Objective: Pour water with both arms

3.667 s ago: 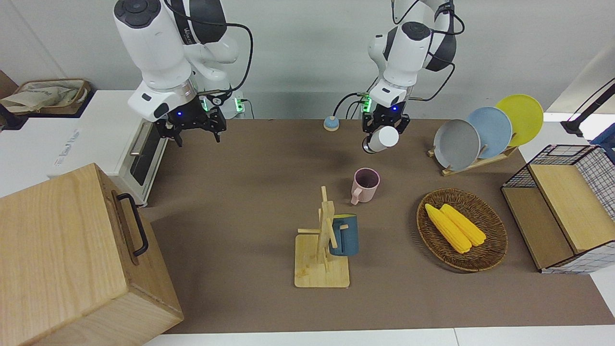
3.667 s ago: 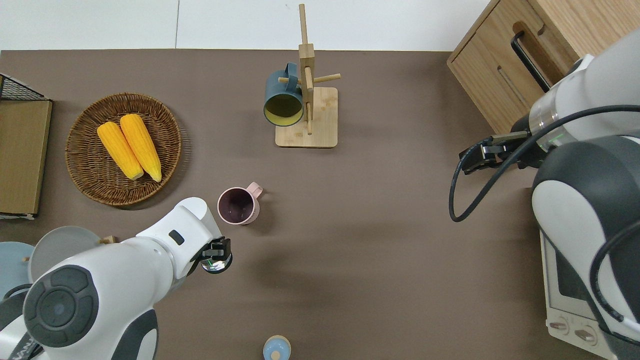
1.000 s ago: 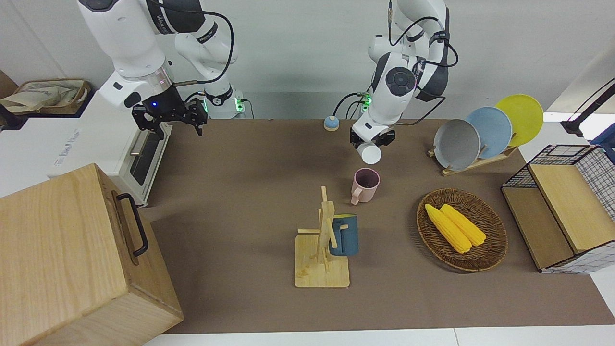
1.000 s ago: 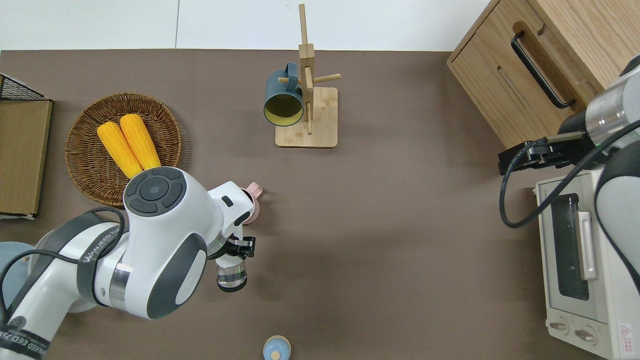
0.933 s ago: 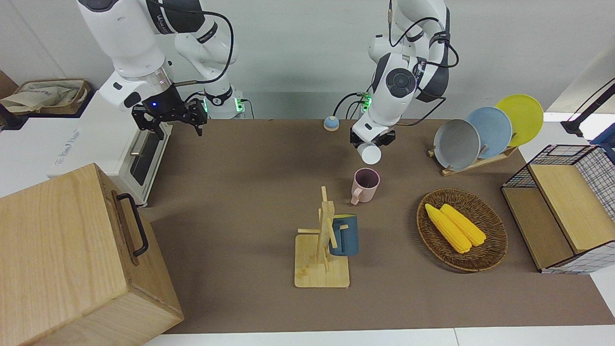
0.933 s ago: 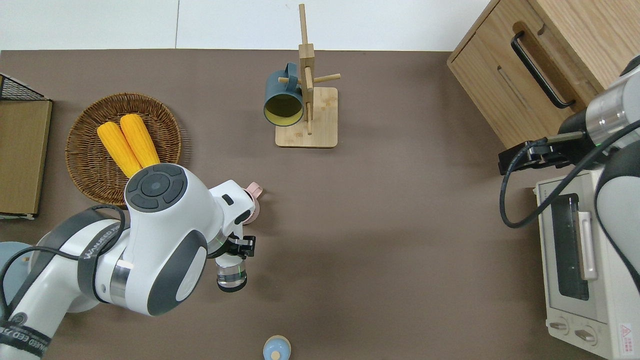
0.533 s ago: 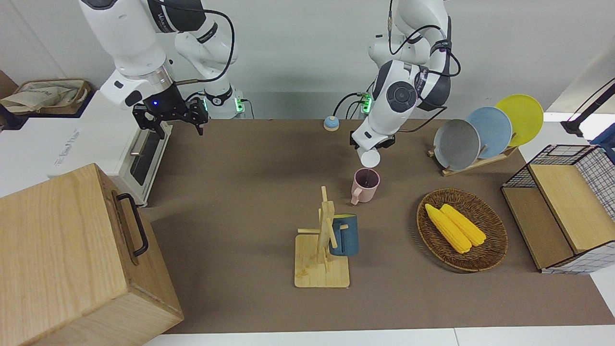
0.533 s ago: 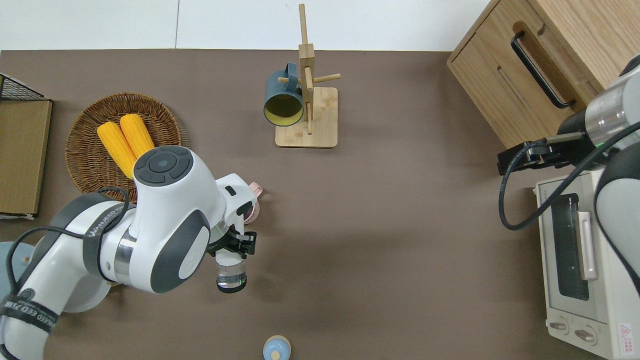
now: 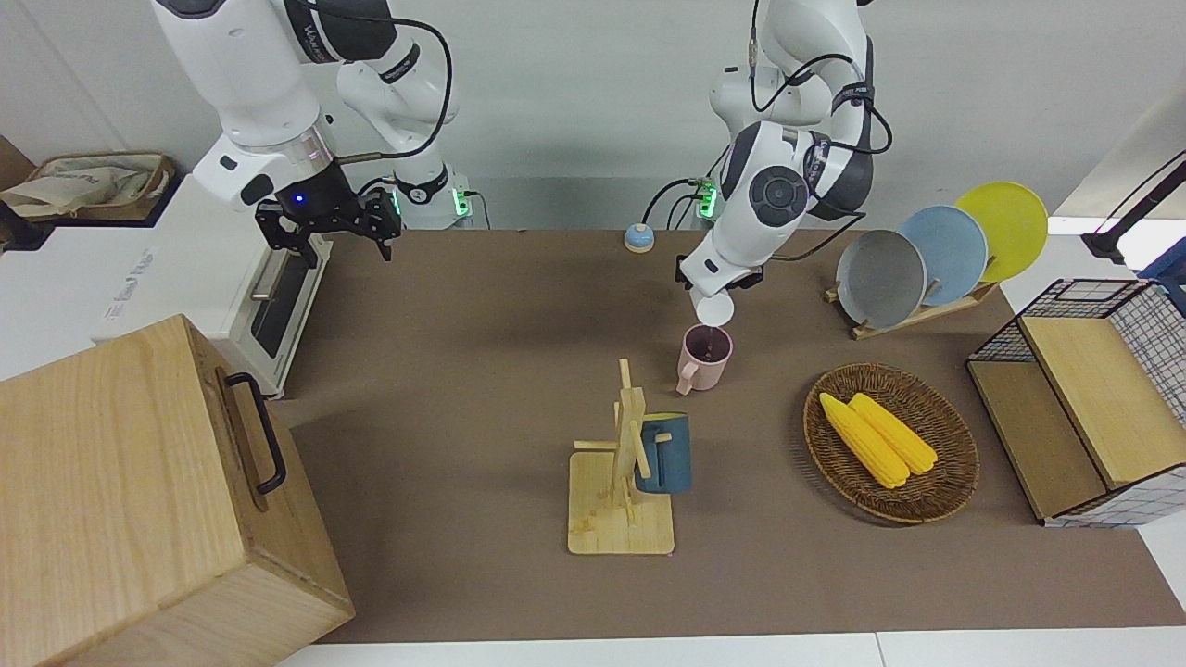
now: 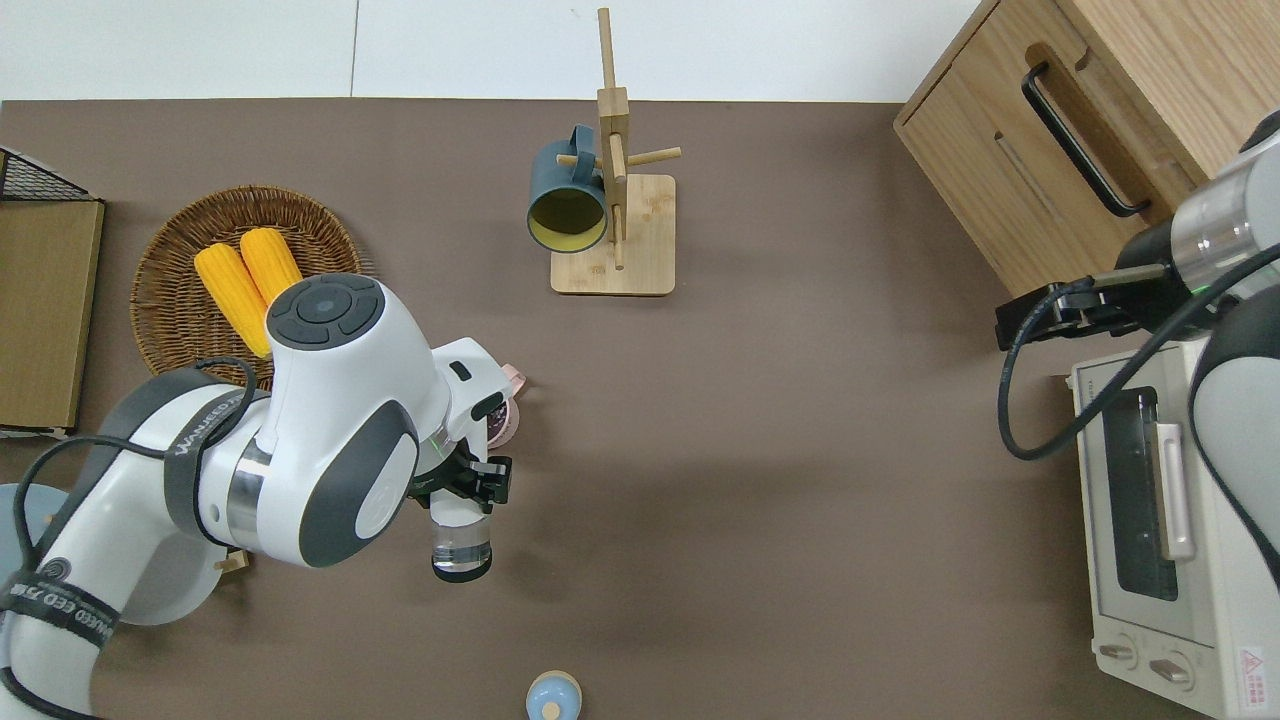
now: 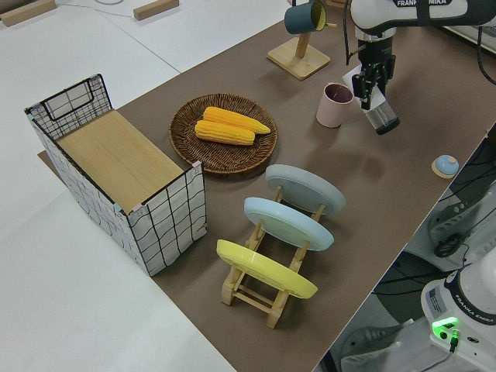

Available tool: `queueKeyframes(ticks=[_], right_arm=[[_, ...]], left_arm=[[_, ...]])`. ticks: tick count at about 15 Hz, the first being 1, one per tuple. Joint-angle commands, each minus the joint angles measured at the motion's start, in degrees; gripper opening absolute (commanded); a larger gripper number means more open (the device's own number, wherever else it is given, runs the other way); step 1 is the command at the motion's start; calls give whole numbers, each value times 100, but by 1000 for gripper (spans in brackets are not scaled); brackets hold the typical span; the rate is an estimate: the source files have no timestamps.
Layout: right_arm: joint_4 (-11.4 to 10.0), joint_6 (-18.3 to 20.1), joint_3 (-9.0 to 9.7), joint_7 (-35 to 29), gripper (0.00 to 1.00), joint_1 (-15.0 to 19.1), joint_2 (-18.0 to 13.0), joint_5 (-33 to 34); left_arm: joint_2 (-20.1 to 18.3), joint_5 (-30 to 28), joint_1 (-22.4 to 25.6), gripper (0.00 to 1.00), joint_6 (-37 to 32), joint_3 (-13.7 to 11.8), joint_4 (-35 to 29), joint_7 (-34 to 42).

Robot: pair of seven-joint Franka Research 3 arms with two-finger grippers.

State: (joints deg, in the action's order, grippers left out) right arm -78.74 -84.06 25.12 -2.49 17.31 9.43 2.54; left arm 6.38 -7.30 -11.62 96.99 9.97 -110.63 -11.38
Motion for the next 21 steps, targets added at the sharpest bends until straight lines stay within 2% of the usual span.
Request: queueKeyframes(ticks=[1,8,21], right_arm=[[-45,-14,54,55,992,114,-73,-140],[-45,-14,54,55,992,114,-82,-140],[-45,-14,54,55,992,106,-73,-140]], left_arm=[[-14,-105,11,0,-242,-22,191,31],[-85,-105,28,0,-768,-39,410,4],[-85,-105,20,0,-787,-31,437,-5]])
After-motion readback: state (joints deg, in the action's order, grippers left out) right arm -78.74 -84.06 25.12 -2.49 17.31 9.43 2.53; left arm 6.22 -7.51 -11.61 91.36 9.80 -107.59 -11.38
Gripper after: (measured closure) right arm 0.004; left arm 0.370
